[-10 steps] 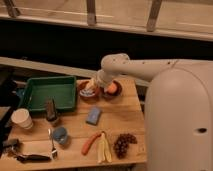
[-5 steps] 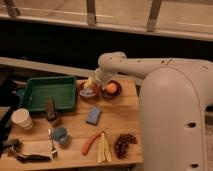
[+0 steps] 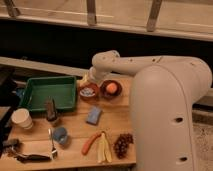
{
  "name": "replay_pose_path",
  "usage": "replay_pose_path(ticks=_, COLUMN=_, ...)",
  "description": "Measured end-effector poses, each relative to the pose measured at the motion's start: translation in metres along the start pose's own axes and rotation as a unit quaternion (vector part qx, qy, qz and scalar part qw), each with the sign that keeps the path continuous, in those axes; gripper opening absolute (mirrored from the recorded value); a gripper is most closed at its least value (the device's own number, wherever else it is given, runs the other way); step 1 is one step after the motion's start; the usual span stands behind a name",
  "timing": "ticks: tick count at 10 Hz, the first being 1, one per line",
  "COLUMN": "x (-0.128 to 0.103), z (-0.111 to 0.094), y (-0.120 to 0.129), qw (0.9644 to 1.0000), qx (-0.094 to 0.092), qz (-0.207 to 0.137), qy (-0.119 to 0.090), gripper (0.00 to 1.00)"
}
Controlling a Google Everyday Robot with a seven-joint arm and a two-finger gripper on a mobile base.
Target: Wipe red bowl with towel
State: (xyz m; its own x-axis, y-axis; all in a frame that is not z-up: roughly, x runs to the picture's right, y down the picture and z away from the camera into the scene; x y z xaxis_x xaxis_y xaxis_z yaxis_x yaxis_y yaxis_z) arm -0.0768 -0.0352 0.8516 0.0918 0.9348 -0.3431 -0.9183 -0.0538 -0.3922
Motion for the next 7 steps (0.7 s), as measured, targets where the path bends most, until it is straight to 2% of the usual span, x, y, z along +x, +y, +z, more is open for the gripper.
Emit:
replay_pose_path(ticks=3, x=0.0, z=0.012, y=0.001, qw=0.9999, qx=-0.014, qz=0.003, qy=0.001, gripper=0.7)
replay_pose_path(ticks=7, x=-0.003, z=0.035, y=0.013, qw=0.9989, qx=-0.047, qz=0.008, qy=0.008, gripper=0.7)
